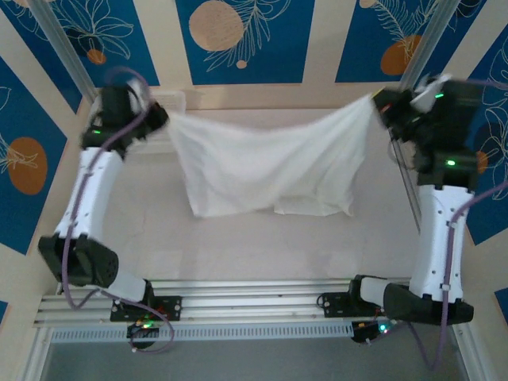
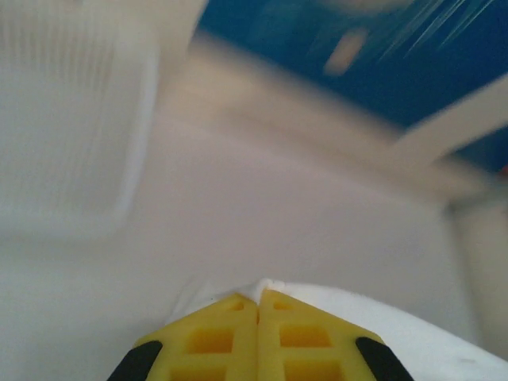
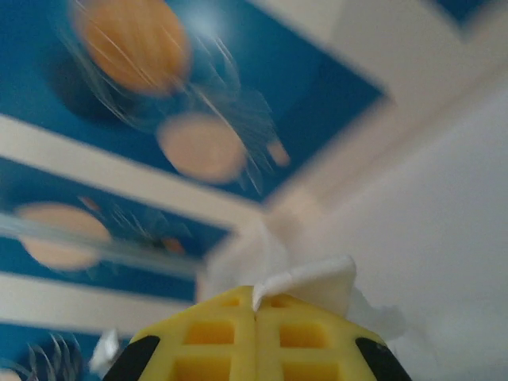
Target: Fold the inside-out t-shirt
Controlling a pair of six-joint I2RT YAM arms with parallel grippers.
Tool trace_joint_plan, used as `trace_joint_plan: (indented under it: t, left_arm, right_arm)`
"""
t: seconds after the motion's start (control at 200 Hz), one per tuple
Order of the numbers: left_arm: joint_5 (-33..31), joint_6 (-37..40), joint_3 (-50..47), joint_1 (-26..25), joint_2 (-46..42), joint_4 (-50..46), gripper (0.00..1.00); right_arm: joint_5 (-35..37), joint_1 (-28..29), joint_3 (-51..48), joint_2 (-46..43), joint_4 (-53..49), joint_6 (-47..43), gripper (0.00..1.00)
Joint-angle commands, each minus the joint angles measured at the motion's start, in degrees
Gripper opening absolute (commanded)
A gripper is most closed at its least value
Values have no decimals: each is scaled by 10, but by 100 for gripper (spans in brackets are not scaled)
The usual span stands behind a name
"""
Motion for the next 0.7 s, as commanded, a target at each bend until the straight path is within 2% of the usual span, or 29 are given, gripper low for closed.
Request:
trace_joint_plan:
  t: [0.0,0.06,0.125,0.195,0.275,0.36,0.48,0.695]
  left_arm:
    - [22,-45,141,51,-35,-44,0]
    - [50,-74,186,85,-31,-57,0]
    - [90,-105,191,109,-42,-22,0]
    - [131,-124,195,116,-55,25,0]
    - [152,-136,206,116,-68,54,0]
    - [147,-127,218,117,-83,69,0]
    - [131,-91,268,117,-91,43,0]
    - [150,-77,317,117,-112,56,0]
  right_arm:
    - [21,-44,85,-4,73,71,0]
    - [22,-54,100,0,96,76,0]
    - [2,-58,115,9,124,72,0]
    - [-47,-58,127,20,192,61,0]
    - [-91,-54,137,27,274,62,0]
    - [-99,-51,199,42,273,36,0]
    - [-96,-46,302,63,242,-33,0]
    - [-68,-43,333,37,287,-102,0]
